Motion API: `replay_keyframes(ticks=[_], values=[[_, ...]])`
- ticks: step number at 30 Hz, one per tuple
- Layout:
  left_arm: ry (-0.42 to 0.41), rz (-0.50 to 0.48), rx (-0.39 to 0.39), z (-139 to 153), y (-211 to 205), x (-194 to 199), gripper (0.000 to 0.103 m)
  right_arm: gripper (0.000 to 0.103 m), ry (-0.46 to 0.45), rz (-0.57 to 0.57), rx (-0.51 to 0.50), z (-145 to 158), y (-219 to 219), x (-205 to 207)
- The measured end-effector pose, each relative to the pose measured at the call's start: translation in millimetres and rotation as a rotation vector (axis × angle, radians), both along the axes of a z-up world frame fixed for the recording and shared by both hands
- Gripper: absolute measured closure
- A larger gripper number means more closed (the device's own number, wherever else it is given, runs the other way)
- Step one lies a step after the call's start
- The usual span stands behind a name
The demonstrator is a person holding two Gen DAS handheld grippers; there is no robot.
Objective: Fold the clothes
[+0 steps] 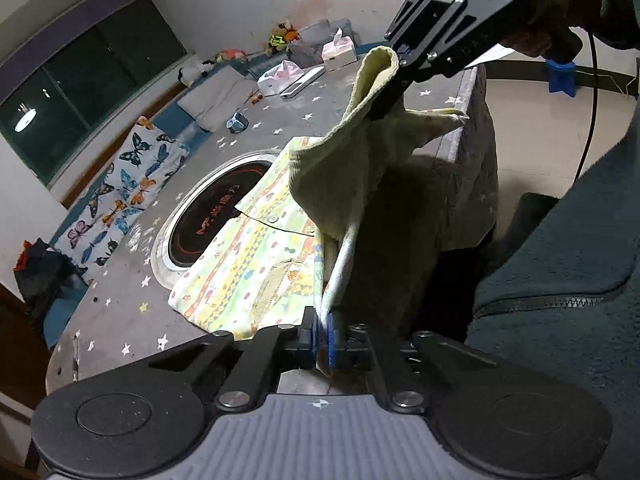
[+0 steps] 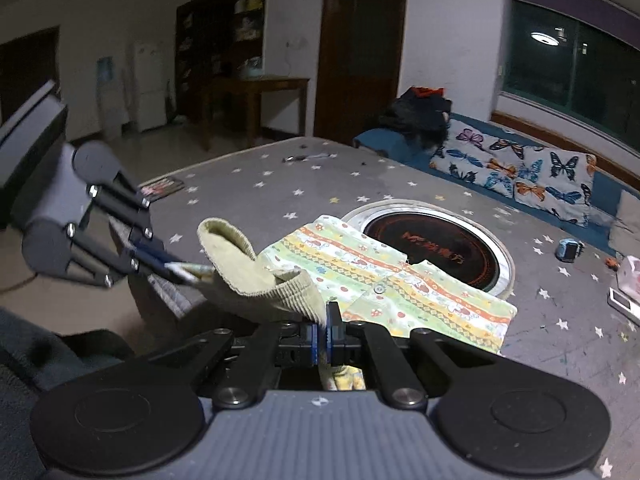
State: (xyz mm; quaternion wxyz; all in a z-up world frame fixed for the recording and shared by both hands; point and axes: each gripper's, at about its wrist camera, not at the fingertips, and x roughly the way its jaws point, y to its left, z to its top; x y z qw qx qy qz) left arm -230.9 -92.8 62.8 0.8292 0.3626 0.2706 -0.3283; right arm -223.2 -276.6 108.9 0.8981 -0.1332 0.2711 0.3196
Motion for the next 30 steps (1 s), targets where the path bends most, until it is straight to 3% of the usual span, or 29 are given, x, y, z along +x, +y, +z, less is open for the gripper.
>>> replay_keyframes(ticks=[6, 13, 16, 21, 23, 27, 30], values=[[-0.015, 0.036, -0.024, 11.6, 3.4, 49.3, 0.097, 0.1, 0.003, -0.004, -0.007, 14.7, 0.6, 38.4], [0.033, 0.125, -0.023, 1.8, 26.8, 147.7, 0.097, 0.1, 0.031, 0.018, -0.045, 22.1, 13.3, 133.3], [0.098, 0.185, -0.037, -11.9, 39.6, 194.8, 0.097, 0.1, 0.052, 0.001, -0.049, 11.8, 23.0, 179.8], [0.209, 0.287, -0.045, -42.6, 50.5, 252.6, 0.097, 0.099, 0.137, -0.117, 0.023, -39.6, 29.6, 256.4], [0.234, 0.299, -0.059, -48.7, 55.6, 258.4, 0.097, 0.092, 0.161, -0.164, 0.057, -59.1, 24.7, 270.3], [0.234, 0.294, -0.081, -45.0, 60.9, 255.6, 0.095, 0.091, 0.2, -0.243, 0.119, -72.2, -4.4, 266.9], [0.23, 0.294, -0.074, -44.5, 60.9, 255.3, 0.094, 0.091, 0.189, -0.286, 0.091, -74.5, -25.6, 249.3]])
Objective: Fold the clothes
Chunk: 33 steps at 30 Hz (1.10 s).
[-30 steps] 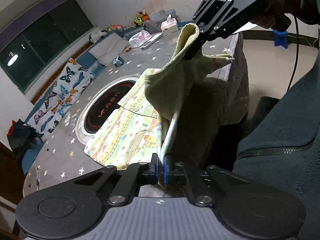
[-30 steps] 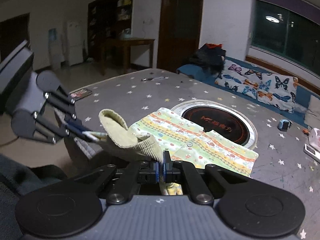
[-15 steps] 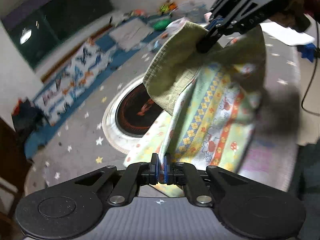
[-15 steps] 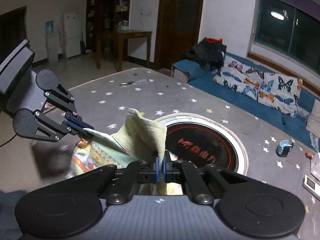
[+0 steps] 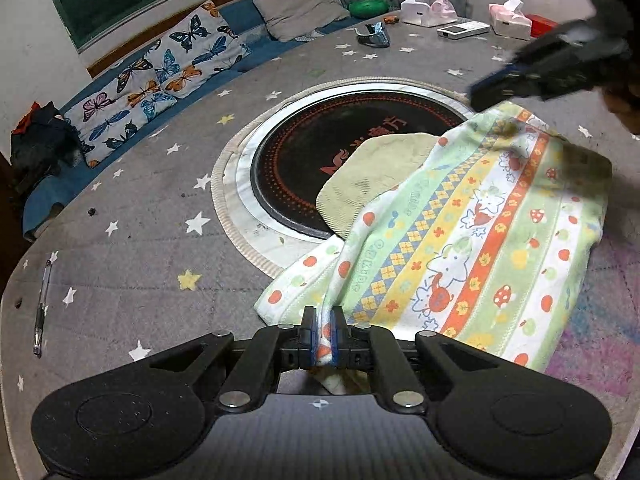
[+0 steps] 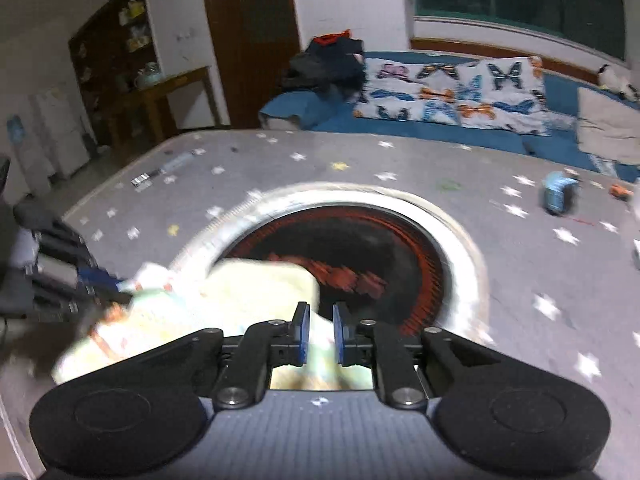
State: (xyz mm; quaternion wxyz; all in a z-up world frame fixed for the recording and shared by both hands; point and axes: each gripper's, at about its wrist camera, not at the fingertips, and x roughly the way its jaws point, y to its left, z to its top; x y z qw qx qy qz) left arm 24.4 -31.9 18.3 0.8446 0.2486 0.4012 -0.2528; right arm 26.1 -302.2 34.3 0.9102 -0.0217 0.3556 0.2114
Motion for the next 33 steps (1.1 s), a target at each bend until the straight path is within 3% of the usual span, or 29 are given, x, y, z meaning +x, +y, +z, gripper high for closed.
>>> replay_keyframes(ticks=[5, 10, 22, 24, 26, 30, 33], values=[[-0.001, -0.003, 0.023, -1.4, -6.2, 6.3, 0.094, 0.09, 0.027, -0.092, -0.031, -10.4, -27.4, -18.1], [-0.004, -0.008, 0.053, -0.1, -10.6, 8.3, 0.095, 0.085, 0.067, -0.141, 0.03, -25.6, -36.4, -11.4], [-0.011, -0.033, 0.092, 2.9, -13.6, 11.3, 0.095, 0.079, 0.004, -0.231, 0.045, -31.9, -33.6, -16.5], [-0.012, -0.037, 0.097, 3.4, -14.2, 12.0, 0.095, 0.083, 0.009, -0.236, 0.054, -33.1, -33.6, -16.0], [-0.014, -0.042, 0.102, 4.3, -15.6, 12.4, 0.095, 0.099, 0.003, -0.243, 0.053, -33.0, -32.4, -16.7], [-0.025, -0.055, 0.098, 6.5, -15.6, 14.1, 0.095, 0.1, -0.094, -0.265, -0.008, -21.3, -23.8, -27.8], [-0.004, -0.036, 0.094, -0.6, -15.3, 22.2, 0.093, 0.1, -0.083, -0.291, -0.036, -25.7, -21.7, -26.9]])
